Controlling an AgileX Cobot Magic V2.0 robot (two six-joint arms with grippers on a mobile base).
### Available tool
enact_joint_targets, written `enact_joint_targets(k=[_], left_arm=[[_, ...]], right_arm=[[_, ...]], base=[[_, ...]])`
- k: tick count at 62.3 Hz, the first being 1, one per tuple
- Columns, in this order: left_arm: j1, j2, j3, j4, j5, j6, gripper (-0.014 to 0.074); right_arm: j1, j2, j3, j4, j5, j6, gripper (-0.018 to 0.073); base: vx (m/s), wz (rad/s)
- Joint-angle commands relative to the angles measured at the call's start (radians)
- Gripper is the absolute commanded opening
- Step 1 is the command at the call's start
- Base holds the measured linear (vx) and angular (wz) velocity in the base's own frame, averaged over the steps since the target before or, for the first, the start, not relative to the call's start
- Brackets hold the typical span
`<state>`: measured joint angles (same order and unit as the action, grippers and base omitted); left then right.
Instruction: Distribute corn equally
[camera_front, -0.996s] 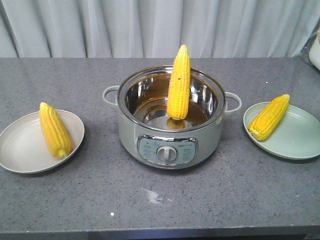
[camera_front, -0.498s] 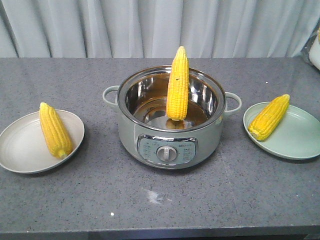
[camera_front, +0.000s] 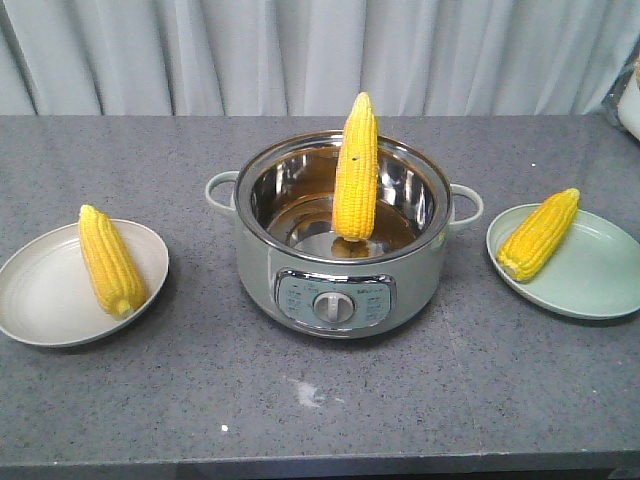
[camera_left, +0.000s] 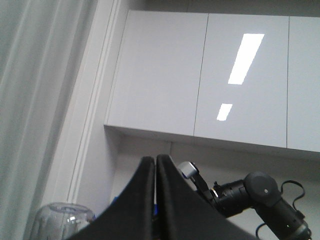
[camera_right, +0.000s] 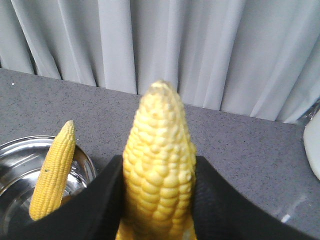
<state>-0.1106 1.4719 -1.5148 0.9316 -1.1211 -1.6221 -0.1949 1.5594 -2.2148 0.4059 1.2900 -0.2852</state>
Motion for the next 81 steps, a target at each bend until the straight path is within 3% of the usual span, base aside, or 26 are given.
enact_joint_targets(k=[1,13,28,37,44,55,59,64,81], left_arm=[[-0.045,-0.032,-0.006,-0.142,0.018,0.167,-0.0008],[-0.119,-0.034,0.004,-0.162,0.106,0.396,-0.0008],[-0.208,-0.035,0.004,-0.167,0.339,0.622,-0.0008],[-0.273,-0.035,0.004,-0.268,0.459,0.761,-0.0008],[-0.337,-0.035,0.004,-0.358,0.607,0.989,-0.0008],[-0.455,-0.047,0.003,-0.549,0.827,1.468,-0.0008],[-0.486,-0.055,0.003,-0.61,0.868,1.591,-0.0008],[-0.502,-0.061,0.003,-0.636,0.92,1.622,-0.0007],[-0.483,-0.067,0.002,-0.634,1.099,1.441,-0.0007]], right_arm=[[-0.005,-0.032,-0.024,0.015,0.0,-0.003,-0.0004],[-0.005,-0.032,-0.024,0.015,0.0,-0.003,-0.0004],[-0.005,-0.032,-0.024,0.014,0.0,-0.003,-0.0004],[-0.005,-0.032,-0.024,0.014,0.0,-0.003,-0.0004],[-0.005,-0.032,-0.024,0.014,0.0,-0.003,-0.0004],[-0.005,-0.032,-0.024,0.014,0.0,-0.003,-0.0004],[-0.005,-0.032,-0.024,0.014,0.0,-0.003,-0.0004],[-0.005,-0.032,-0.024,0.014,0.0,-0.003,-0.0004],[-0.005,-0.032,-0.024,0.013,0.0,-0.003,-0.0004]], base=[[0.0,0.0],[0.0,0.0],[0.0,0.0],[0.0,0.0],[0.0,0.0],[0.0,0.0],[0.0,0.0],[0.0,0.0],[0.0,0.0]])
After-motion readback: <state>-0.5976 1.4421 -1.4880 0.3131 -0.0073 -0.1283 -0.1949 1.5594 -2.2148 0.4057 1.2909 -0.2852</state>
